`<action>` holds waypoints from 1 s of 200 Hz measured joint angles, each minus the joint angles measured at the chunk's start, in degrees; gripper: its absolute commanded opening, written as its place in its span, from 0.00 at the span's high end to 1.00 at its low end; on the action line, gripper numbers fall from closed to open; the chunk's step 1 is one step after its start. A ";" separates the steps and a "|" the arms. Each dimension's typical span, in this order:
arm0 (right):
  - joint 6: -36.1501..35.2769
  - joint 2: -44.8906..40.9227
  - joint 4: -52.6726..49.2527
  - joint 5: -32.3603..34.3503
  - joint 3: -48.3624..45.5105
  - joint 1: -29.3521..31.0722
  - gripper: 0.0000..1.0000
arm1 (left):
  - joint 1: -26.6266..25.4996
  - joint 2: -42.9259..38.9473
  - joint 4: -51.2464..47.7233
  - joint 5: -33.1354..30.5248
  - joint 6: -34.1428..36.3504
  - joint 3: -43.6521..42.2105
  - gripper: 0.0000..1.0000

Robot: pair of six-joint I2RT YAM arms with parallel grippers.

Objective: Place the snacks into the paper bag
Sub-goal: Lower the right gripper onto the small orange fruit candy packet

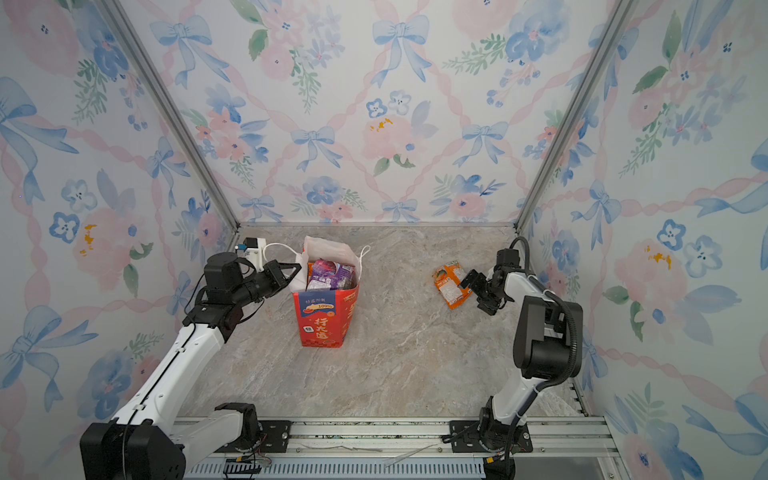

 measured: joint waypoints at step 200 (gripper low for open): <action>2.73 7.28 14.29 -7.28 -0.20 3.48 0.54 | -0.02 -0.46 -0.22 0.00 -0.04 -0.11 1.00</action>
